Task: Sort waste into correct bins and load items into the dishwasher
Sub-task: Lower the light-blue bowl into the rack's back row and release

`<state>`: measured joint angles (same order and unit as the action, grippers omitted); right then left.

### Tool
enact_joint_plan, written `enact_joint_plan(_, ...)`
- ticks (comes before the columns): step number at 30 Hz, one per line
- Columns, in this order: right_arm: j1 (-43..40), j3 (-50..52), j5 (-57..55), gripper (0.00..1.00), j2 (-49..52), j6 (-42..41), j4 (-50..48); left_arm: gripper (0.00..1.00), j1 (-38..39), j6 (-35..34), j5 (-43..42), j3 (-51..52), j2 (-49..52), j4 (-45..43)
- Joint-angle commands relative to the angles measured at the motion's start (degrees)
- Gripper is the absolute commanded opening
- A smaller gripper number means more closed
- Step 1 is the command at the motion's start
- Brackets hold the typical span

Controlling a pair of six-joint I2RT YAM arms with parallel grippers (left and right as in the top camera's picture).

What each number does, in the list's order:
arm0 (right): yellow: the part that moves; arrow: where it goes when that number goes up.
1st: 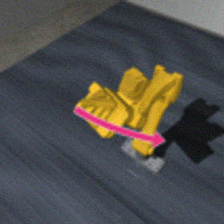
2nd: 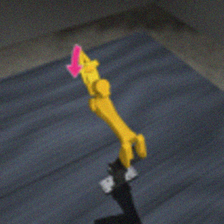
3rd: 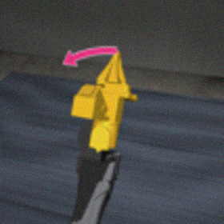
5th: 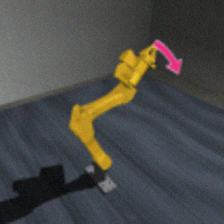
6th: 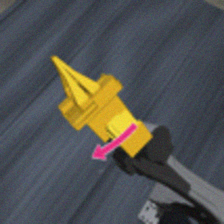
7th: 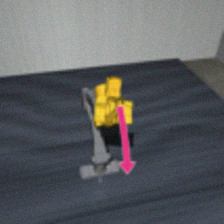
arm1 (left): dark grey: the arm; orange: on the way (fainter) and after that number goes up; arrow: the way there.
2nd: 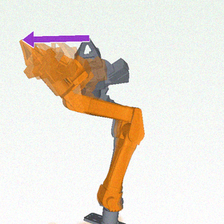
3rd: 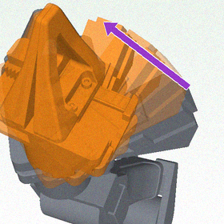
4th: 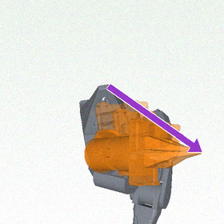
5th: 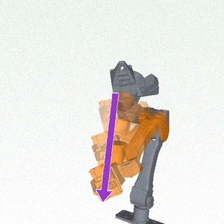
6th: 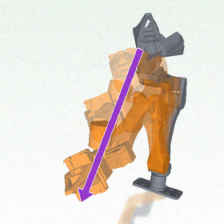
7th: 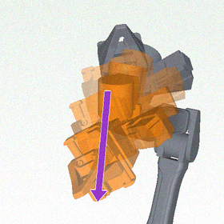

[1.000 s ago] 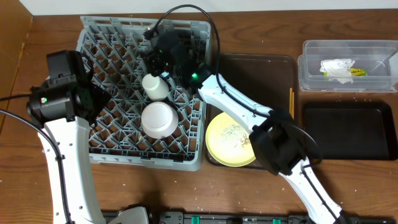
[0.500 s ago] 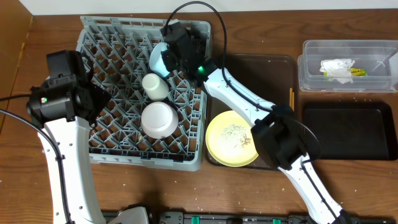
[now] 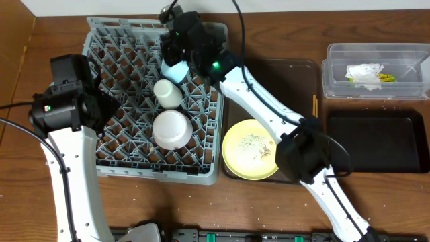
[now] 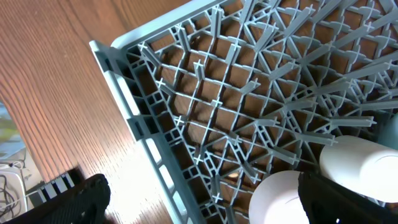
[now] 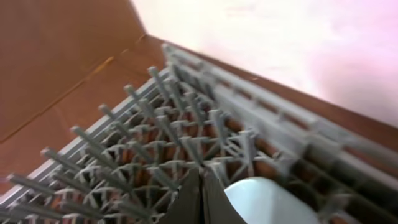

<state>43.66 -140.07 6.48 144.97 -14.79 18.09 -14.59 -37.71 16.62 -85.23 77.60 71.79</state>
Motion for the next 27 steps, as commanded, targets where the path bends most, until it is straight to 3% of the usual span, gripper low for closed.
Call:
enact_joint_plan(1,2.08,-0.37,-0.85,0.01,3.87,0.44,-0.04,0.98,-0.28,-0.74,0.15,-0.96,-0.13,0.17)
enact_joint_plan(11,1.64,-0.50,-11.32,0.01,6.38,-1.92,4.52,0.98,-0.28,-0.74,0.15,-0.96,-0.13,0.17)
enact_joint_plan(24,1.62,-0.61,-20.44,0.01,-0.72,-1.68,11.61,0.98,-0.28,-0.74,0.15,-0.96,-0.13,0.17)
enact_joint_plan(26,1.38,-0.61,-20.44,0.14,-2.86,-2.12,12.61,0.98,-0.28,-0.74,0.15,-0.96,-0.13,0.20)
enact_joint_plan(27,1.25,-0.61,-20.44,0.32,-3.82,-2.40,13.07,0.98,-0.28,-0.74,0.15,-0.96,-0.13,0.17)
